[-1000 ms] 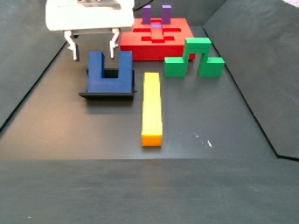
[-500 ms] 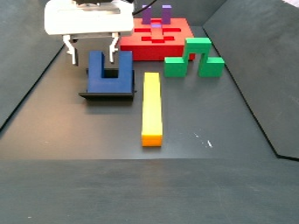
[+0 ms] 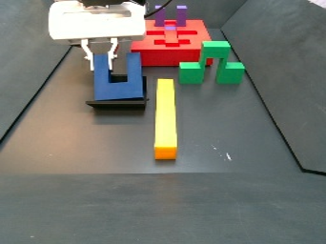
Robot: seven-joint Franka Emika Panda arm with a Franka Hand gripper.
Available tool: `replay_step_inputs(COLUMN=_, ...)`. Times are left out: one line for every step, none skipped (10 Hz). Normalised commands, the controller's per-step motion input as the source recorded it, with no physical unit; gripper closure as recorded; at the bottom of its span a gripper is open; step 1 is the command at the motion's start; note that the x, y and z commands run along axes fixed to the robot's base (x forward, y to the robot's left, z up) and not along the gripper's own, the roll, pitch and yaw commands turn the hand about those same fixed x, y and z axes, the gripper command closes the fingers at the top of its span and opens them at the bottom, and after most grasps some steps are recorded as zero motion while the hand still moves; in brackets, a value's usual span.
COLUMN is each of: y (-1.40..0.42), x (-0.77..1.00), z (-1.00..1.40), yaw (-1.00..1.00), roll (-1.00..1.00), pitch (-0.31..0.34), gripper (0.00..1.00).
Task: Pick up the blue object. Move up. Place the blue object on the fixture. Regrasp the blue object. Move to above the board. Insert the blue object.
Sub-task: Regrasp the blue object.
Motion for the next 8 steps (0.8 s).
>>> replay_step_inputs(y=0.0, x=0.0, z=0.0, yaw=0.0, roll=0.0, pitch=0.0, gripper=1.0)
replay_step_inputs(y=0.0, x=0.0, z=0.0, yaw=0.0, roll=0.0, pitch=0.0, gripper=1.0)
replay_step_inputs(y=0.0, x=0.0, z=0.0, yaw=0.0, roll=0.0, pitch=0.0, gripper=1.0)
replay_step_inputs(y=0.0, x=0.0, z=0.0, yaw=0.0, roll=0.0, pitch=0.0, gripper=1.0)
replay_step_inputs(y=0.0, x=0.0, z=0.0, yaw=0.0, roll=0.0, pitch=0.0, gripper=1.0)
replay_step_inputs(y=0.0, x=0.0, z=0.0, yaw=0.0, roll=0.0, pitch=0.0, gripper=1.0)
replay_step_inputs(y=0.0, x=0.0, z=0.0, yaw=0.0, roll=0.0, pitch=0.0, gripper=1.0)
replay_step_inputs(y=0.0, x=0.0, z=0.0, yaw=0.0, roll=0.0, pitch=0.0, gripper=1.0)
